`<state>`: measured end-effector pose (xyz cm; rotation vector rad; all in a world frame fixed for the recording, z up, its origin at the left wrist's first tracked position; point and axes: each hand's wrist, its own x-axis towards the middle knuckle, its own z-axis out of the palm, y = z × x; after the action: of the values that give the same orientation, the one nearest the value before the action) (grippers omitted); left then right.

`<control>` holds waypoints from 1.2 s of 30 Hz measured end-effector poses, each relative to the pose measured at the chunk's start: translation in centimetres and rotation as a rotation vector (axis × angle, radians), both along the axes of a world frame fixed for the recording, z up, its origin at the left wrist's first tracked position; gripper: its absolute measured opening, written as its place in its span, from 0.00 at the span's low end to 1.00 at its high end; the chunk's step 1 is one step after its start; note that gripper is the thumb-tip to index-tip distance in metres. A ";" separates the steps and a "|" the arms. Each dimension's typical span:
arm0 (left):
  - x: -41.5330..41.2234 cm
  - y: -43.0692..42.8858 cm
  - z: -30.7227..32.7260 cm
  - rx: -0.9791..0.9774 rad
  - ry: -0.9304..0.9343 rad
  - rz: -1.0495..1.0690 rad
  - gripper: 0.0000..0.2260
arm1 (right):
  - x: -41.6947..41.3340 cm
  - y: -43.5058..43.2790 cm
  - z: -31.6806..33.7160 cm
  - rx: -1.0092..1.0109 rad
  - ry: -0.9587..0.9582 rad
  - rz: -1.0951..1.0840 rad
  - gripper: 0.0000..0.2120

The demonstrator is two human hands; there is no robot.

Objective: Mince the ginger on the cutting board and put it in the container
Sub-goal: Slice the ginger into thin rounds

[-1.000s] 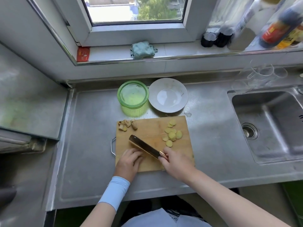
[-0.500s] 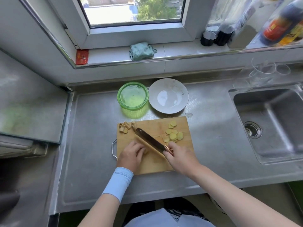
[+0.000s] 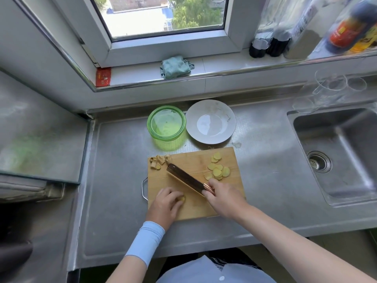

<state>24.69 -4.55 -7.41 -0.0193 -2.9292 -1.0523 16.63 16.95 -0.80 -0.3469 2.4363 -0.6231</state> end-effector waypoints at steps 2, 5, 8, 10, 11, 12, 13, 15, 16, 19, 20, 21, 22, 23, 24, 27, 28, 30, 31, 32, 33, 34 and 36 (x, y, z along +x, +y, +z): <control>0.3 0.0 0.1 0.047 0.021 0.019 0.09 | -0.1 -0.1 0.1 -0.011 -0.010 -0.008 0.11; 1.2 0.0 0.1 0.060 0.018 0.046 0.13 | 0.0 -0.4 0.4 -0.023 0.000 0.007 0.12; 2.2 0.1 -0.2 0.081 0.018 0.071 0.12 | 0.2 -0.7 0.6 -0.016 0.014 0.015 0.13; 2.6 0.0 -0.4 0.095 0.012 0.097 0.10 | 0.4 -0.8 0.7 -0.014 0.015 0.016 0.13; 2.7 -0.1 -0.4 0.088 0.012 0.104 0.10 | 0.4 -0.8 0.7 -0.013 0.017 0.019 0.13; 2.8 -0.1 -0.4 0.076 0.013 0.105 0.10 | 0.5 -0.9 0.7 -0.011 0.017 0.024 0.13; 2.8 -0.2 -0.3 0.070 0.013 0.100 0.10 | 0.5 -0.9 0.8 -0.009 0.017 0.030 0.13; 2.8 -0.4 -0.1 0.072 0.017 0.088 0.11 | 0.6 -0.9 0.8 -0.009 0.015 0.029 0.14; 2.9 -0.4 -0.1 0.081 0.013 0.096 0.11 | 0.7 -0.9 0.8 -0.009 0.012 0.021 0.14; 2.9 -0.6 0.1 0.104 -0.019 0.164 0.11 | 0.7 -0.8 0.9 -0.007 -0.004 -0.005 0.15; 2.7 -0.6 0.2 0.092 -0.009 0.163 0.10 | 0.7 -0.8 0.9 -0.010 -0.013 -0.015 0.15; 2.6 -0.7 0.2 0.069 0.007 0.147 0.09 | 0.6 -0.8 0.9 -0.015 -0.019 -0.027 0.15; 2.3 -0.7 0.2 0.039 0.026 0.121 0.08 | 0.6 -0.7 0.9 -0.019 -0.021 -0.042 0.14; 2.0 -0.7 0.2 -0.001 0.041 0.083 0.08 | 0.5 -0.6 0.9 -0.022 -0.020 -0.054 0.14; 1.7 -0.6 0.2 -0.044 0.051 0.041 0.07 | 0.4 -0.6 0.9 -0.024 -0.017 -0.064 0.14; 0.7 0.2 0.1 -0.101 0.033 -0.022 0.08 | 0.2 -0.4 0.8 -0.023 -0.013 -0.077 0.14; 0.5 0.4 0.1 -0.106 0.014 -0.011 0.09 | 0.2 -0.4 0.8 -0.023 -0.011 -0.078 0.15; 0.2 0.6 0.0 -0.129 -0.025 0.003 0.11 | 0.2 -0.3 0.8 -0.024 -0.003 -0.079 0.15; 0.2 0.5 -0.1 -0.137 -0.041 -0.004 0.12 | 0.2 -0.3 0.8 -0.022 0.004 -0.077 0.15; 0.3 0.3 -0.2 -0.135 -0.052 -0.013 0.13 | 0.2 -0.3 0.8 -0.019 0.012 -0.073 0.14; 0.5 0.3 -0.1 -0.117 -0.065 -0.019 0.15 | 0.3 -0.3 0.8 -0.017 0.016 -0.068 0.14; 0.6 0.3 0.1 -0.090 -0.079 -0.013 0.18 | 0.4 -0.3 0.8 -0.018 0.017 -0.063 0.13; 1.1 0.0 0.3 -0.026 -0.117 0.010 0.27 | 0.6 -0.3 0.9 -0.017 0.015 -0.056 0.13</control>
<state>25.80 -4.51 -7.08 0.0592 -3.0435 -1.0486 17.25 16.64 0.14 -0.2925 2.4630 -0.6683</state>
